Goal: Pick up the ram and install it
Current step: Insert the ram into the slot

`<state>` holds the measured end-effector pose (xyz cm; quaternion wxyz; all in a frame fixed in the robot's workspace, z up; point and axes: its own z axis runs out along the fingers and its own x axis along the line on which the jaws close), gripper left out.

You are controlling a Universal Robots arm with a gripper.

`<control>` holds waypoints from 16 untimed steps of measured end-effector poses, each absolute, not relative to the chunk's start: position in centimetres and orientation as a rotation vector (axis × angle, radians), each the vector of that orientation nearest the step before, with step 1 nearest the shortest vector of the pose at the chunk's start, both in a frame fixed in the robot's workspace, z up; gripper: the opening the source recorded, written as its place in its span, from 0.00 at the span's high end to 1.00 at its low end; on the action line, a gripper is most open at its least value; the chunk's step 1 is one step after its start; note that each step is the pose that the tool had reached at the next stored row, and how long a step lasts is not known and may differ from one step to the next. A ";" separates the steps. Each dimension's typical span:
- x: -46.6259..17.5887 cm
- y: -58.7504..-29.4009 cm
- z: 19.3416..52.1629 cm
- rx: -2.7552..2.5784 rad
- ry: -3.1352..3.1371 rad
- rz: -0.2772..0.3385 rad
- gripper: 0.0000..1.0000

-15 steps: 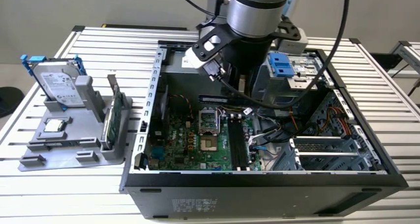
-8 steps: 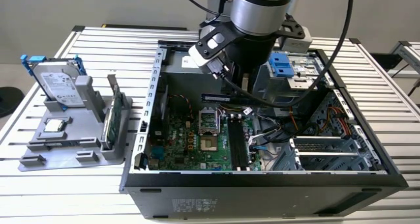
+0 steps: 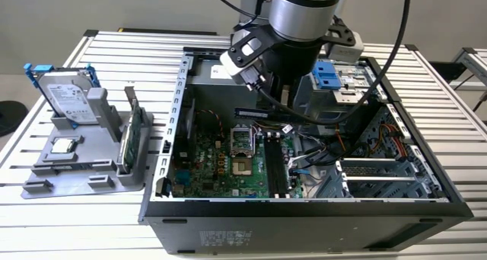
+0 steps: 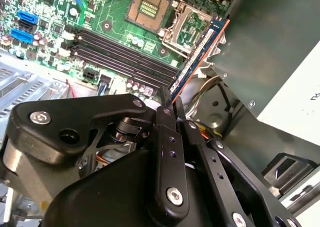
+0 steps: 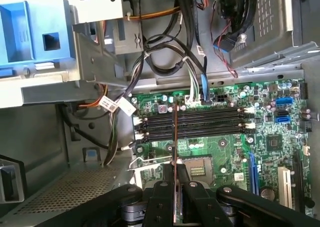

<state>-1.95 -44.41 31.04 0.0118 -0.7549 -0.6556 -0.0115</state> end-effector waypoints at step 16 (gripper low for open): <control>-1.9 -44.4 31.0 -2.383 -2.012 -0.036 1.00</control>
